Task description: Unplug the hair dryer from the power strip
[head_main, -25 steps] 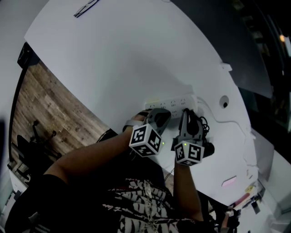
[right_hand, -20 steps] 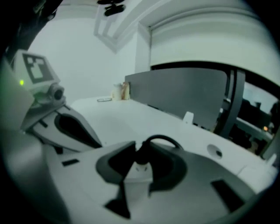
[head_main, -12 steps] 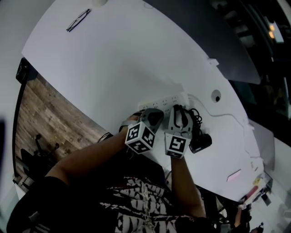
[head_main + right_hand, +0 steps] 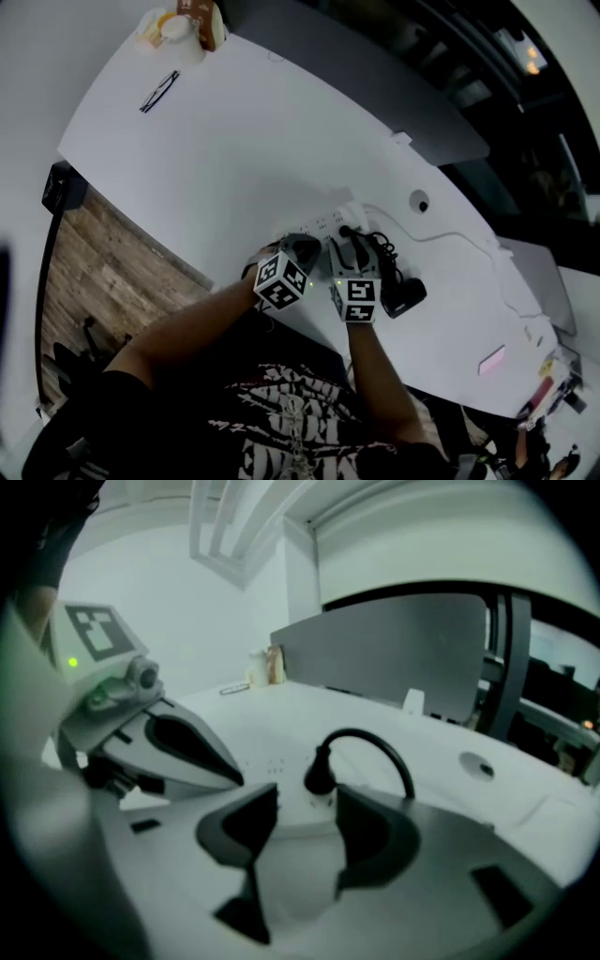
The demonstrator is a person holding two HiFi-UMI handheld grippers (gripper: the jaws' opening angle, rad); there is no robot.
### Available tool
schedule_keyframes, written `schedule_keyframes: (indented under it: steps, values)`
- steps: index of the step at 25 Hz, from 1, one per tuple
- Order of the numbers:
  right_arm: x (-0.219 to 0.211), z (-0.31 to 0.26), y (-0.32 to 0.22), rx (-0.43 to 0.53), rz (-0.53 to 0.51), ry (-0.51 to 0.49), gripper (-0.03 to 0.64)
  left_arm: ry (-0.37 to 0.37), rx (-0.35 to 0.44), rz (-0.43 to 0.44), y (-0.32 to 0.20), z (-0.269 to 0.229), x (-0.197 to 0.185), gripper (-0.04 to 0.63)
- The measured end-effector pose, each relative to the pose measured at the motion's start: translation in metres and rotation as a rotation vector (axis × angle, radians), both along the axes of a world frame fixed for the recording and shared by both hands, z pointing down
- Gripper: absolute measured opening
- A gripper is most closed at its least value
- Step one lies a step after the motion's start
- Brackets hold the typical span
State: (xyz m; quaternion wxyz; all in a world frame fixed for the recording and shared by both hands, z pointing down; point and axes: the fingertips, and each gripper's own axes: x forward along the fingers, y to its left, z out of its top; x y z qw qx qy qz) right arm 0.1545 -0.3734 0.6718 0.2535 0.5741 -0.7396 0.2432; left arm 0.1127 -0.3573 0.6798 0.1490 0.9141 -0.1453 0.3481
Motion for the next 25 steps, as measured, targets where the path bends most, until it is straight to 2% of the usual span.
schedule_keyframes:
  steps: [3, 6, 8, 10, 12, 14, 19, 21, 25]
  values:
    - [-0.010, -0.008, 0.022, -0.042, -0.046, -0.081, 0.202, 0.027, 0.005, -0.009, -0.001, -0.004, -0.001, 0.028]
    - [-0.018, -0.029, 0.044, -0.023, -0.136, -0.078, 0.202, 0.116, 0.097, -0.054, -0.010, -0.032, -0.004, 0.028]
    - [-0.019, -0.056, 0.055, 0.046, -0.180, -0.113, 0.201, 0.201, 0.194, -0.086, -0.017, -0.070, -0.006, 0.028]
    - [-0.013, -0.093, 0.064, 0.157, -0.208, -0.137, 0.190, 0.276, 0.290, -0.132, -0.021, -0.114, -0.012, 0.028]
    - [0.003, -0.138, 0.067, 0.278, -0.198, -0.122, 0.113, 0.343, 0.378, -0.204, -0.024, -0.159, -0.019, 0.028]
    - [0.022, -0.183, 0.068, 0.377, -0.151, -0.108, 0.061, 0.406, 0.421, -0.291, -0.025, -0.200, -0.027, 0.028]
    - [0.066, -0.250, 0.076, 0.544, -0.066, -0.101, 0.038, 0.483, 0.444, -0.465, -0.018, -0.265, -0.038, 0.028]
    - [0.078, -0.262, 0.078, 0.579, -0.048, -0.092, 0.038, 0.504, 0.476, -0.488, -0.012, -0.286, -0.037, 0.028]
    - [0.087, -0.267, 0.088, 0.597, -0.043, -0.094, 0.038, 0.495, 0.554, -0.468, 0.005, -0.304, -0.031, 0.028]
